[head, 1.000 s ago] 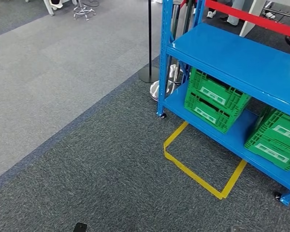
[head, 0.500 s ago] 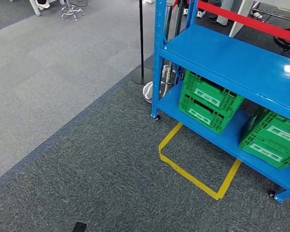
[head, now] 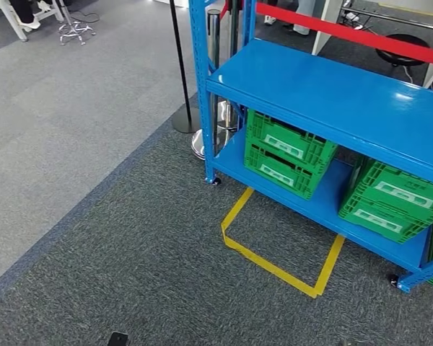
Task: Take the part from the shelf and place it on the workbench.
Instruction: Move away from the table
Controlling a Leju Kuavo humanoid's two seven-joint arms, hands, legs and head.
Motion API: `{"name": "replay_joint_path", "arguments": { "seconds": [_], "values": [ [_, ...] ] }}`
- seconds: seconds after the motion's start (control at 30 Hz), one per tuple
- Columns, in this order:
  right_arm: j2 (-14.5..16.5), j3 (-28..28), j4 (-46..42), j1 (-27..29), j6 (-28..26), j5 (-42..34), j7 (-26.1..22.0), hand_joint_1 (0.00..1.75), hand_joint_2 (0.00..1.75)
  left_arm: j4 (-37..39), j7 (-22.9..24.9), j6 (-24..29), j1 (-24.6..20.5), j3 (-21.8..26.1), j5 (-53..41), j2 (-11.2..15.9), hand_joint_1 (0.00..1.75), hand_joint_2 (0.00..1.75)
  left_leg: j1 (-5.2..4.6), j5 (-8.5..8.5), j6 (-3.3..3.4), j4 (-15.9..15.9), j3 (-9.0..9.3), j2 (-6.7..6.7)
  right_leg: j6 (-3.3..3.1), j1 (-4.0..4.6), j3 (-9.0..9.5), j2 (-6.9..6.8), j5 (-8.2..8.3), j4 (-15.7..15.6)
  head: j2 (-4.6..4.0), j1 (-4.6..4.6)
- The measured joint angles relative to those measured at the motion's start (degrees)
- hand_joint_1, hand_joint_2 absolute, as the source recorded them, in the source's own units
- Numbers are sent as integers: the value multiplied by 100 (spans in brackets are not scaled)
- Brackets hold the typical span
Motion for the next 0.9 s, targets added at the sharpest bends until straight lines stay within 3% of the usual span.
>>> {"name": "replay_joint_path", "arguments": {
  "seconds": [0.07, 0.13, 0.2, 0.23, 0.3, 0.37, 0.4, 0.47, 0.5, 0.57, 0.63, 0.7, 0.77, 0.83, 0.87, 0.9],
  "values": [
    [5, -9, 3, -4, 0, 2, -1, 0, 0, -4, 2, -1, -8, 4, -9, 5, 0, 0, -39, -3, 68, -372, 152, -48, 79, -16, 16, 30, -30, -7, 1, -1],
    [5, -20, 3, 5, 1, 2, -1, 0, 0, -9, 2, -1, -12, 5, -10, 2, 0, 0, -40, -62, 108, -538, 257, -40, 180, -27, 76, 26, 3, -6, 1, -10],
    [3, -27, 3, -1, 2, 4, -2, 0, 0, -11, 2, -2, -8, 7, -10, -3, 0, 0, -11, -52, 138, -664, 403, -23, 240, -21, 50, -39, -55, 129, 0, 4],
    [2, -29, 3, -19, 3, 6, -2, 0, 0, -13, 2, -5, -12, 8, -10, -6, 0, 0, 4, -54, 144, -703, 464, -9, 250, -19, -70, -75, -158, 332, 0, 12],
    [1, -32, 4, -38, 4, 10, -2, 0, 0, -14, 1, -16, -21, 9, -16, -8, 0, 0, 2, -106, 152, -722, 525, 22, 291, -21, -489, -119, -421, 975, 0, 26],
    [0, -37, 4, -11, 4, 21, -1, 0, 0, -15, 0, -22, -11, 9, -21, -10, 0, 0, 3, -185, 144, -720, 597, 44, 328, -27, -881, -128, -506, 1423, 0, 26],
    [0, -41, 4, 6, 4, 28, 0, 0, 0, -15, -1, -22, -2, 10, -23, -11, 0, 0, 6, -233, 133, -720, 654, 53, 339, -35, -946, -134, -366, 1371, 0, 26],
    [-1, -48, 5, 22, 5, 50, 3, 0, 0, -14, -2, -21, 11, 13, -35, -11, 0, 0, 15, -346, 93, -719, 793, 81, 367, -56, -802, -193, 182, 758, 0, 26],
    [-2, -50, 8, 16, 8, 62, 4, 0, 0, -14, -4, -21, 7, 16, -46, -9, 0, 0, 15, -401, 64, -711, 852, 97, 369, -49, -712, -242, 365, 423, 0, 29],
    [-2, -52, 13, -3, 15, 91, 8, 0, 0, -14, -14, -22, -4, 25, -72, -5, 0, 0, 1, -491, -12, -691, 907, 129, 263, -14, -597, -315, 435, 91, 0, 27],
    [-2, -57, 15, -1, 22, 109, 10, 0, 0, -15, -23, -23, -14, 32, -92, -6, 0, 0, -7, -535, -74, -669, 945, 151, 108, 5, -553, -292, 375, 53, 0, 19],
    [-2, -75, 15, 11, 34, 129, 10, 0, 0, -15, -26, -22, -29, 39, -108, -9, 0, 0, 5, -558, -122, -443, 889, 138, 23, -9, -454, -251, 352, 21, 0, 5],
    [-3, -103, 15, -10, 47, 153, 9, 0, 0, -16, -25, -20, -44, 53, -116, -12, 0, 0, 31, -697, -180, 197, 546, 109, -36, -18, -327, -215, 303, -6, 0, -8],
    [-4, -129, 15, -23, 55, 164, 10, 0, 0, -17, -17, -18, -38, 73, -116, -13, 0, 0, 54, -974, -221, 867, 80, 99, -62, -12, -223, -166, 219, -9, 0, -13],
    [-4, -139, 15, -17, 59, 168, 10, 0, 0, -17, -9, -17, -29, 80, -116, -15, 0, 0, 59, -1068, -228, 1025, -89, 97, -64, -9, -162, -137, 169, -9, 0, -13],
    [-4, -148, 15, -9, 61, 170, 11, 0, 0, -17, -1, -16, -20, 85, -117, -18, 0, 0, 60, -1052, -222, 1004, -178, 95, -61, -7, -92, -105, 118, -9, 0, -13]
  ]
}}
